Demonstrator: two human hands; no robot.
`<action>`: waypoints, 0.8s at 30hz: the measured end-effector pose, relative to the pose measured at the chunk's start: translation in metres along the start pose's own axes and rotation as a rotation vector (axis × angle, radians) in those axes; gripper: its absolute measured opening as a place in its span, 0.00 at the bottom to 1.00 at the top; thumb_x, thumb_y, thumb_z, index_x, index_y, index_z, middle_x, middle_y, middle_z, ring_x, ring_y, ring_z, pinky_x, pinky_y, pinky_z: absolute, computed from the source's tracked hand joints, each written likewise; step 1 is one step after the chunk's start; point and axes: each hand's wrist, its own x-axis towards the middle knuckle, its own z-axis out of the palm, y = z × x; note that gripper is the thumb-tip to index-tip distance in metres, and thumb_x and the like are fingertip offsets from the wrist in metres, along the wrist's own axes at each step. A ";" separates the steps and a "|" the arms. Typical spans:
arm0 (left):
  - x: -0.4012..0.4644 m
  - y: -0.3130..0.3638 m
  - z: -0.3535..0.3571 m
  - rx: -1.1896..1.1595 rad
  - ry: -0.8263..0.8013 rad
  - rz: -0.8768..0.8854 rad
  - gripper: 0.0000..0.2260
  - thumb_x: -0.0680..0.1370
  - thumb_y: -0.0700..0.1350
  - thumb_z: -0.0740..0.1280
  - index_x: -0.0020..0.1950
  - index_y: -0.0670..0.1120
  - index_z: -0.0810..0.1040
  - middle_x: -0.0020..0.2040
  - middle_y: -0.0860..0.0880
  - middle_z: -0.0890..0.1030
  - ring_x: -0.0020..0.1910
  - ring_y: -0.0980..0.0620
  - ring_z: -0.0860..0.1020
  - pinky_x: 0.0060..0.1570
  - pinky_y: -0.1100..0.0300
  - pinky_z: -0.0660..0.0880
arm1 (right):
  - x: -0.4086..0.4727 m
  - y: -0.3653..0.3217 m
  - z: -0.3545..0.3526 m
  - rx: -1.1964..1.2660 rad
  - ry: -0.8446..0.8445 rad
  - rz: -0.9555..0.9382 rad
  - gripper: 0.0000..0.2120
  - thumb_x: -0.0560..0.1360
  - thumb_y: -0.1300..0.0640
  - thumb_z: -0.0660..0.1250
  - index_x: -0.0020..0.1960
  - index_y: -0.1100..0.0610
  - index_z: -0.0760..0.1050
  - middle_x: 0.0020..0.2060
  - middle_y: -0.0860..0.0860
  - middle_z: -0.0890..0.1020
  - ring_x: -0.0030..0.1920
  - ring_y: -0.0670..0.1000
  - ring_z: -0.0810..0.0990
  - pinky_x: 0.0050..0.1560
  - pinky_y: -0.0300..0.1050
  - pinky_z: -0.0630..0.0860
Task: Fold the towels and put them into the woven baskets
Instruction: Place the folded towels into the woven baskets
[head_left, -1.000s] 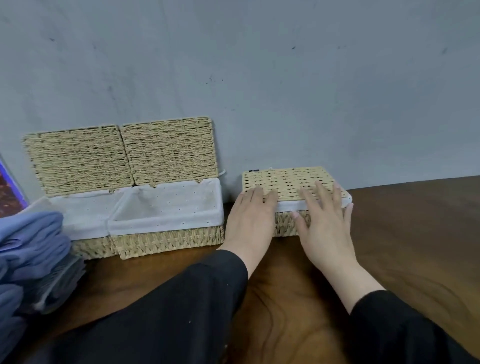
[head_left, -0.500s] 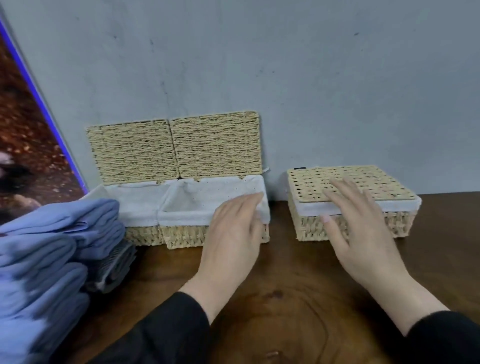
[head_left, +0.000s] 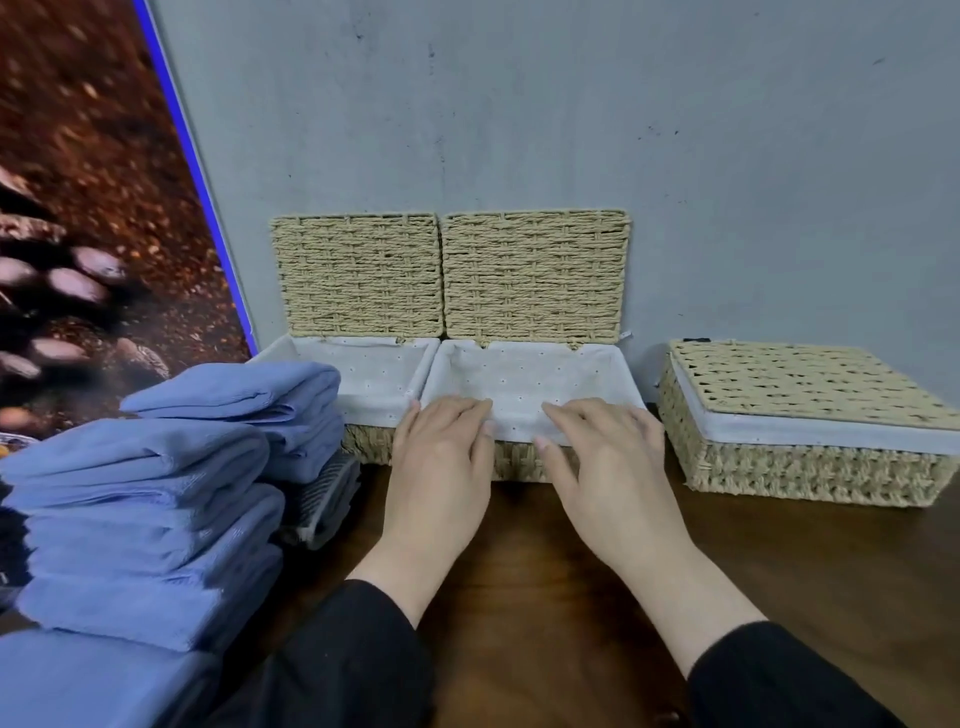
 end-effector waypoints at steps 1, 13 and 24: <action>-0.001 0.001 -0.002 -0.049 0.021 -0.015 0.14 0.84 0.46 0.61 0.65 0.46 0.81 0.63 0.53 0.80 0.66 0.55 0.74 0.75 0.52 0.61 | -0.001 -0.001 0.000 -0.023 0.007 0.017 0.20 0.81 0.42 0.58 0.65 0.50 0.80 0.55 0.45 0.80 0.58 0.49 0.77 0.68 0.54 0.63; -0.038 0.012 -0.051 -0.827 -0.101 -0.406 0.15 0.85 0.48 0.59 0.71 0.57 0.76 0.72 0.68 0.69 0.70 0.75 0.63 0.63 0.81 0.59 | -0.065 -0.038 -0.045 -0.013 0.100 0.112 0.14 0.81 0.41 0.59 0.45 0.42 0.81 0.41 0.40 0.75 0.45 0.45 0.74 0.55 0.50 0.62; -0.102 0.036 -0.109 -0.934 -0.305 -0.411 0.18 0.85 0.46 0.59 0.74 0.58 0.72 0.74 0.66 0.68 0.67 0.78 0.63 0.61 0.79 0.61 | -0.149 -0.079 -0.116 -0.050 0.115 0.169 0.13 0.80 0.41 0.59 0.44 0.41 0.81 0.41 0.38 0.75 0.44 0.43 0.75 0.55 0.52 0.64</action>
